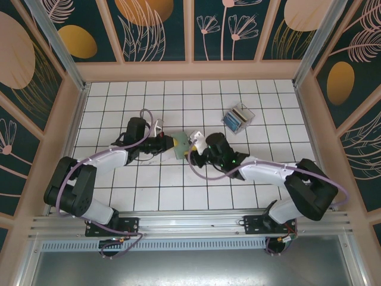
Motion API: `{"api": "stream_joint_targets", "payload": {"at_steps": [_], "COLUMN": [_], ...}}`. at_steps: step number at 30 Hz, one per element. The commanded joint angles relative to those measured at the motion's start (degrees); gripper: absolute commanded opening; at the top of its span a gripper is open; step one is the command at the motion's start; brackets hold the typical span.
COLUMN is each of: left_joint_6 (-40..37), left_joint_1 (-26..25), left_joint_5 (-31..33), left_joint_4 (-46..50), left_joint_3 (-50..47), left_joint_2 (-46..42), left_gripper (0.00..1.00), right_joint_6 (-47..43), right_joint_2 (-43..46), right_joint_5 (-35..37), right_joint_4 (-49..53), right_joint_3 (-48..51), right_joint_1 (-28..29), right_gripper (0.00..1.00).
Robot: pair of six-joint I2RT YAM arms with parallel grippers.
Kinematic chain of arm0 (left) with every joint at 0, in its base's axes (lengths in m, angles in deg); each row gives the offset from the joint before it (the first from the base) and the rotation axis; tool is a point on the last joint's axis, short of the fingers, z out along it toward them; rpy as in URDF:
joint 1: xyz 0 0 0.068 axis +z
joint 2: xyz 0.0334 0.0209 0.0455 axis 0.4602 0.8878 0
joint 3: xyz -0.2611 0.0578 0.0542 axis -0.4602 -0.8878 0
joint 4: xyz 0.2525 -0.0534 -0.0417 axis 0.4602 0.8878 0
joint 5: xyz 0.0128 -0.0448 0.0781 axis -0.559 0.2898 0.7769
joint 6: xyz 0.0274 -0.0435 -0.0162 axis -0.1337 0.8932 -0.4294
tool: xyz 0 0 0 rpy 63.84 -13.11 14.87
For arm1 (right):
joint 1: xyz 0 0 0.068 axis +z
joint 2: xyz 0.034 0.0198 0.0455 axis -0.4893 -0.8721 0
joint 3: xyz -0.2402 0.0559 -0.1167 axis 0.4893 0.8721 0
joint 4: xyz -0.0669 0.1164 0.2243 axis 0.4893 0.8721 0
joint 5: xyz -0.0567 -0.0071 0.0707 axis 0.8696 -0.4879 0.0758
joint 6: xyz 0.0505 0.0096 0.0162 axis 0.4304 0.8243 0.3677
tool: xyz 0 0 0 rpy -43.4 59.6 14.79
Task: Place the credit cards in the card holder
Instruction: Open the card holder at the center of the table.
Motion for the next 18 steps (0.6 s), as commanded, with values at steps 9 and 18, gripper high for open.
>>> {"api": "stream_joint_targets", "payload": {"at_steps": [9,18], "left_joint_6": [-0.95,0.47], "left_joint_1": [-0.27,-0.25], "left_joint_5": [-1.22,-1.85], "left_joint_4": [0.27,-2.20], "left_joint_3": [0.89,-0.39], "left_joint_2": [-0.98,-0.92], "left_gripper": [0.00,0.00], "right_joint_6": [19.08,18.73], "right_joint_2": [-14.75,-18.77], "right_joint_5": [0.87,3.34], "right_joint_4": [24.02,28.87], "right_joint_3": [-21.10,-24.66], "right_joint_1": [-0.97,-0.81], "right_gripper": [0.35,0.29]}}
